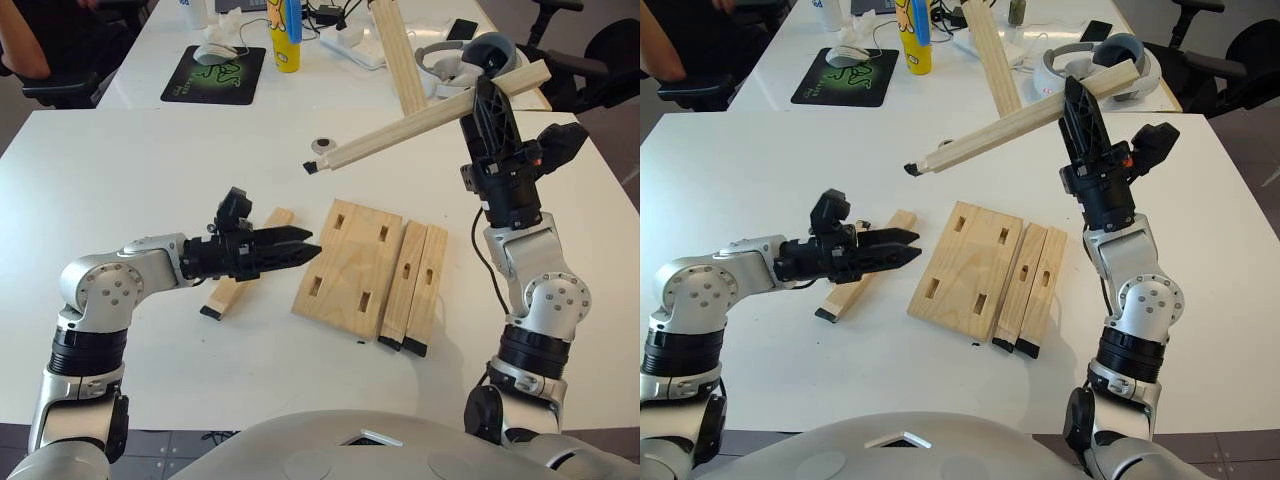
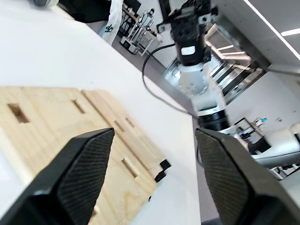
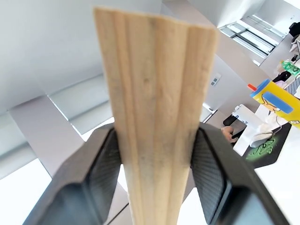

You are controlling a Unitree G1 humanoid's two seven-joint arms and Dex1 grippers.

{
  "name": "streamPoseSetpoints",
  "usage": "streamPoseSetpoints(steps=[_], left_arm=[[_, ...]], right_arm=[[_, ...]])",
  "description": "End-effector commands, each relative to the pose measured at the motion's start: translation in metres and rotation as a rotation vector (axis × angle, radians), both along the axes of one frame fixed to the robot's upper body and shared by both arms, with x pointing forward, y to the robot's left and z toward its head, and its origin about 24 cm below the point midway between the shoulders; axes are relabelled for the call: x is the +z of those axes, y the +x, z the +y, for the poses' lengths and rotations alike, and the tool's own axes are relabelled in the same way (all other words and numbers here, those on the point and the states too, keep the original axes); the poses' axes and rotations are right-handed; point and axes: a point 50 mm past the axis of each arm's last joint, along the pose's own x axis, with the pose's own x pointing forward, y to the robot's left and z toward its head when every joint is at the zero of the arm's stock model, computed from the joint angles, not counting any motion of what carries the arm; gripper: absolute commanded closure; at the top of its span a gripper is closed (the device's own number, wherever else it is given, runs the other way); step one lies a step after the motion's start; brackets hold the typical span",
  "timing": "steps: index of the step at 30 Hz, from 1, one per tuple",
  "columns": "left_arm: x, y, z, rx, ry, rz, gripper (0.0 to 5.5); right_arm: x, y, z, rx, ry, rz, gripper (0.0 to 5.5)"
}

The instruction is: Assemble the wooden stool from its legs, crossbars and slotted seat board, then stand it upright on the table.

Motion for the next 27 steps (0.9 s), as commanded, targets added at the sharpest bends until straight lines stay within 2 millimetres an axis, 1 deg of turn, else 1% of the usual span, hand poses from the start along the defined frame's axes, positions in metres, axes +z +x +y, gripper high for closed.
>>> streamPoseSetpoints(steps=[1,3,5,7,8,10,12,14,17,22,25,27], left_arm=[[-0.015,-0.003,-0.002,-0.017,0.134,-0.067,2.29],[-0.024,-0.005,0.005,0.013,0.190,-0.087,2.29],[-0.029,-0.006,0.010,0.031,0.232,-0.104,2.29],[-0.028,-0.003,0.016,0.065,0.235,-0.124,2.29],[-0.027,-0.003,0.020,0.082,0.235,-0.129,2.29],[-0.025,0.003,0.026,0.131,0.236,-0.150,2.29],[-0.024,0.007,0.034,0.187,0.228,-0.160,2.29],[-0.025,0.006,0.035,0.196,0.223,-0.161,2.29],[-0.025,0.006,0.033,0.183,0.216,-0.159,2.29],[-0.027,0.006,0.026,0.157,0.201,-0.150,2.29],[-0.026,0.007,0.024,0.149,0.190,-0.145,2.29],[-0.026,0.008,0.023,0.148,0.187,-0.145,2.29]], right_arm=[[0.011,-0.023,-0.011,0.054,-0.149,-0.055,3.45],[0.013,-0.037,-0.010,0.122,-0.276,-0.069,3.45],[0.014,-0.045,-0.009,0.169,-0.357,-0.069,3.45],[0.013,-0.054,-0.008,0.191,-0.455,-0.069,3.45],[0.013,-0.054,-0.006,0.206,-0.481,-0.072,3.45],[0.011,-0.066,-0.004,0.232,-0.531,-0.066,3.45],[0.007,-0.072,-0.004,0.253,-0.577,-0.056,3.45],[0.002,-0.070,-0.004,0.252,-0.619,-0.054,3.45],[-0.005,-0.067,-0.007,0.229,-0.673,-0.069,3.45],[-0.005,-0.058,-0.011,0.185,-0.748,-0.140,3.45],[-0.003,-0.056,-0.013,0.180,-0.766,-0.162,3.45],[-0.002,-0.055,-0.013,0.211,-0.792,-0.177,3.45]])
